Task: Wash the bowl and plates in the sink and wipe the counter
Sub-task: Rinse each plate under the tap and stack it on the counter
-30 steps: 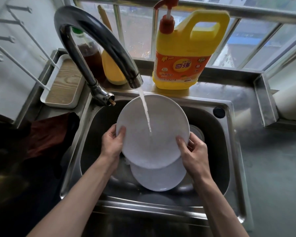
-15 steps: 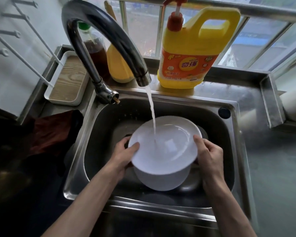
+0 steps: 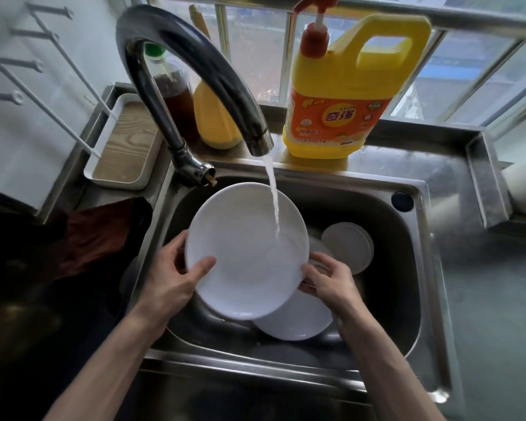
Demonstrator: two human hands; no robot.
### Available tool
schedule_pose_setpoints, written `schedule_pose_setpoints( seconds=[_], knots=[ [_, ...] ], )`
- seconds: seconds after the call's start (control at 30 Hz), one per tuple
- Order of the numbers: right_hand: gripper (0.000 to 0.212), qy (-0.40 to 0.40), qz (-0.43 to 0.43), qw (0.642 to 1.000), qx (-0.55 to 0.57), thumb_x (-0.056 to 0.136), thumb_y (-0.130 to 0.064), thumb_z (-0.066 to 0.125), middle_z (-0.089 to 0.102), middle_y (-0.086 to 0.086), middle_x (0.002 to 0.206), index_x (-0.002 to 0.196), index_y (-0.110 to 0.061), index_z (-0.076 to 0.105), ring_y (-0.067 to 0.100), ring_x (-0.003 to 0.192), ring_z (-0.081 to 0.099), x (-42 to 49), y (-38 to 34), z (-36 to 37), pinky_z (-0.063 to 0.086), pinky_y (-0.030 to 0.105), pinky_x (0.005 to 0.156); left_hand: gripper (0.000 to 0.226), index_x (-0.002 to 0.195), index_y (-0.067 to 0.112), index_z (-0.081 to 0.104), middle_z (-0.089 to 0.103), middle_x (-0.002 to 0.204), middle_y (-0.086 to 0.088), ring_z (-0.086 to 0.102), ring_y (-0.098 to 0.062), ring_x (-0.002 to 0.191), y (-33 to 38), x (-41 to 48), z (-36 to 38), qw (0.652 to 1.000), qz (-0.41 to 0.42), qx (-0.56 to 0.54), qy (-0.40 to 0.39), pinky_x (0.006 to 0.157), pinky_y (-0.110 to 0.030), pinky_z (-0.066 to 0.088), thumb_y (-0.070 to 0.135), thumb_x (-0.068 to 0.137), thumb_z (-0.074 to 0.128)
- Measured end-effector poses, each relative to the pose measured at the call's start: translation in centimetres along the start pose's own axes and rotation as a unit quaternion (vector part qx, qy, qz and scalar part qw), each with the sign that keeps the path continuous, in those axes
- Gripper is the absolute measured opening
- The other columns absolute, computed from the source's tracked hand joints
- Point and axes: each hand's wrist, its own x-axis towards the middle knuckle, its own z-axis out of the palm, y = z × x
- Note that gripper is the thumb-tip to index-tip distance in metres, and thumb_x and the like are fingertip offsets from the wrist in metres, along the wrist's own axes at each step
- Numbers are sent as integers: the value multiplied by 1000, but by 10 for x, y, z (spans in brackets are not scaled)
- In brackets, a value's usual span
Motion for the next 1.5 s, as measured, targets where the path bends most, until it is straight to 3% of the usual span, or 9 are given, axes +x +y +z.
schedule_pose_setpoints(
  seconds=[0.37,0.53,0.73,0.87,1.0,1.17,1.3,1.4,1.5],
  knots=[
    [16,49,-109,991,57,97,-20,73,80,1,101,112,-23,75,22,98,76,-15,-21,-3,62,36,85,36,113,16,70,79,104,-3,72,-26,105,-33,11,14,987,-95,-115,53,78,-28,57,4,81,81],
    [21,57,-187,980,45,96,-24,72,78,-4,108,117,-25,75,16,101,75,-31,-31,-20,60,36,86,88,129,19,62,75,115,-5,71,-28,109,-44,26,39,978,-138,-154,19,90,-43,61,22,50,101],
    [20,72,-205,976,17,95,-24,73,79,-5,105,115,-23,76,15,99,75,-28,-35,-26,62,31,82,65,146,22,49,66,129,-9,68,-28,110,-41,23,51,970,-182,-158,16,81,-38,63,16,88,79],
    [19,98,-158,983,6,96,-28,73,78,0,103,113,-19,77,20,100,74,-18,-29,-32,61,33,83,54,136,24,61,71,125,-11,72,-31,106,-22,13,33,943,-229,-228,-73,78,-41,65,0,88,69],
    [21,81,-112,990,-40,96,-25,74,77,-2,104,116,-20,76,18,99,74,-19,-21,-29,62,29,81,68,136,39,59,72,125,-6,73,-31,108,-4,-4,11,962,-167,-201,-78,91,-51,60,1,82,74],
    [30,63,-93,989,-99,96,-33,74,75,-11,112,125,-29,73,10,104,71,-23,-20,-8,60,39,96,78,141,49,53,75,111,7,72,-11,105,19,-16,2,997,78,12,18,73,-22,60,-6,90,70],
    [50,-53,-35,988,139,94,-49,63,76,8,119,130,-14,67,24,104,76,-34,-47,18,62,42,89,82,146,53,47,68,131,15,68,1,113,33,-32,0,950,242,196,-12,83,-23,61,-4,92,68],
    [73,-115,67,954,268,90,-64,60,73,19,122,130,-3,66,35,113,72,-31,-58,22,55,50,101,83,153,49,40,59,146,-1,67,-20,122,28,-38,2,814,415,402,-55,85,-47,63,-5,94,60],
    [57,-102,96,957,255,90,-37,76,73,25,119,130,4,65,38,109,72,-28,-55,16,56,51,101,97,158,45,31,51,151,-13,60,-29,128,14,-39,4,726,461,502,-94,83,-48,63,-3,85,73]
  ],
)
